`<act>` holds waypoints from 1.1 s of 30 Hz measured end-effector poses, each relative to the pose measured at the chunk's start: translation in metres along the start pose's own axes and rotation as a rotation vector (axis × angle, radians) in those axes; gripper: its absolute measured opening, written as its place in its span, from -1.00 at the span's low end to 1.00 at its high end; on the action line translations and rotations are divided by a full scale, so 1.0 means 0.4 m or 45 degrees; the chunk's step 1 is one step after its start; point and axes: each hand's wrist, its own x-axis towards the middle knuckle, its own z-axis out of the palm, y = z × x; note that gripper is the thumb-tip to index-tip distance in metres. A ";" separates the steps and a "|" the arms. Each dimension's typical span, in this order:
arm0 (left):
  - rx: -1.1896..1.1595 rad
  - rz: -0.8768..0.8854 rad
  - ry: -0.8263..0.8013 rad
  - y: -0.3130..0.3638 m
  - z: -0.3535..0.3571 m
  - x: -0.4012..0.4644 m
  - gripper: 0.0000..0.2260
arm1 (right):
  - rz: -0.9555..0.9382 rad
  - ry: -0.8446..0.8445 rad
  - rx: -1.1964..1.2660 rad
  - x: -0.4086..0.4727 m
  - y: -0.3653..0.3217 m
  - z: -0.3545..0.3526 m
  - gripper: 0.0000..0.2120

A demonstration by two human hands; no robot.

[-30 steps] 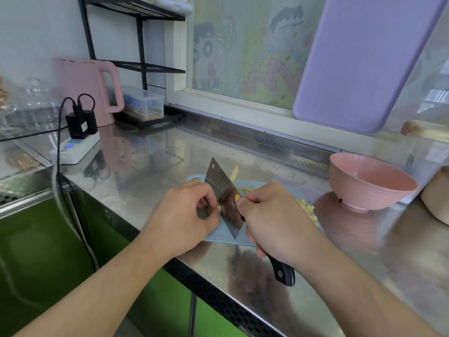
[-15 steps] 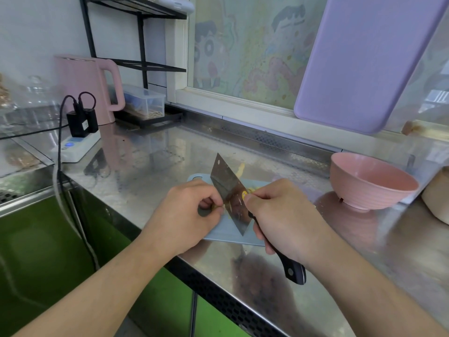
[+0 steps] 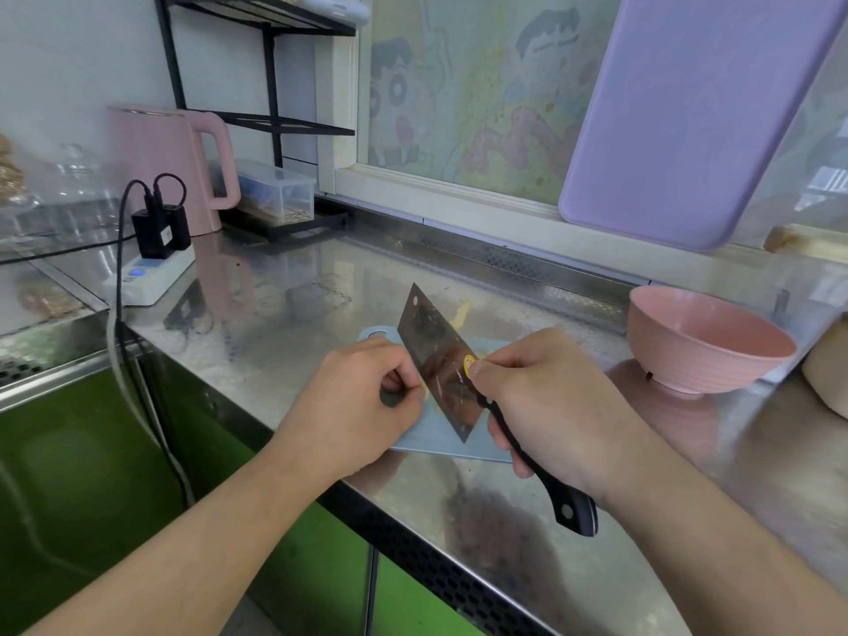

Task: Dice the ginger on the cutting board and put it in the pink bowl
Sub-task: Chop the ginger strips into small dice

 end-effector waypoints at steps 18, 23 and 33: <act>0.024 0.043 0.026 0.006 -0.004 0.001 -0.86 | -0.083 -0.027 -0.248 0.003 -0.037 0.020 -0.67; 0.026 0.061 0.021 0.012 -0.006 0.000 -0.87 | -0.068 -0.026 -0.245 0.020 -0.021 0.035 -0.71; 0.018 0.031 0.032 0.016 -0.007 -0.003 -0.85 | -0.056 -0.033 -0.153 0.006 -0.001 0.029 -0.70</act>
